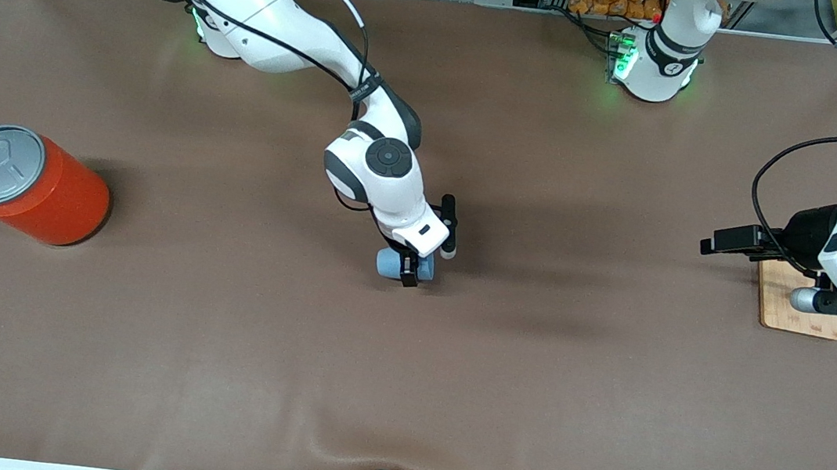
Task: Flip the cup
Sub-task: 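Hold the blue cup with the right gripper while the left gripper approaches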
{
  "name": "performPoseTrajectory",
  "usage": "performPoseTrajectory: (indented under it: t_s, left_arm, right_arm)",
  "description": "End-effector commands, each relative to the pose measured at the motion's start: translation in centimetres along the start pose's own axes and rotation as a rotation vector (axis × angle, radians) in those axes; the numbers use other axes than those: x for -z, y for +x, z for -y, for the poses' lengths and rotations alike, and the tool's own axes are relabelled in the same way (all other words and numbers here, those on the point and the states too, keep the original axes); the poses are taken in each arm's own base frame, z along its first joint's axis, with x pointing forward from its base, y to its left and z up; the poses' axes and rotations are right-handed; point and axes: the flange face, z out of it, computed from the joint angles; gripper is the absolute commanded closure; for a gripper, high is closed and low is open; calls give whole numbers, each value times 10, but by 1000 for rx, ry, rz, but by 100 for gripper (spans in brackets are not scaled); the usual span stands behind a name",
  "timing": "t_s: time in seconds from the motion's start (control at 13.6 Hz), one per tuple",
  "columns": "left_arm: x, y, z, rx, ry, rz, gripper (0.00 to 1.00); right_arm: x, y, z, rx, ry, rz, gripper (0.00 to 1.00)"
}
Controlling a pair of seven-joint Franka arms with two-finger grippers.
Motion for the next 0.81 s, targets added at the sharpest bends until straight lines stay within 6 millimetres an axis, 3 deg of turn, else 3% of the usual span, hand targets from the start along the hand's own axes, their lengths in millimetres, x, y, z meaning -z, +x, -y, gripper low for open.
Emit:
performPoseTrajectory:
  t_s: [0.0,0.07,0.15,0.22,0.51,0.59,0.73]
  left_arm:
    - [3,0,-1,13,-44,0,0]
    - [0,1,0,5,-45,5,0]
    - [0,1,1,3,-47,5,0]
    - [0,1,2,5,-47,6,0]
    - [-7,5,0,13,-91,18,0]
    - [-11,5,1,17,-96,23,0]
    - [-18,8,1,21,-127,33,0]
  right_arm:
    - [-9,2,-4,14,-24,-3,79]
    - [-12,0,-4,11,-19,-2,71]
    - [-12,-1,-4,10,-19,-1,57]
    - [-12,1,-3,15,-20,-1,1]
    - [4,-4,-15,-30,-25,-8,0]
    - [5,-10,-18,-85,-19,-11,0]
    - [26,-7,-15,-231,33,34,0]
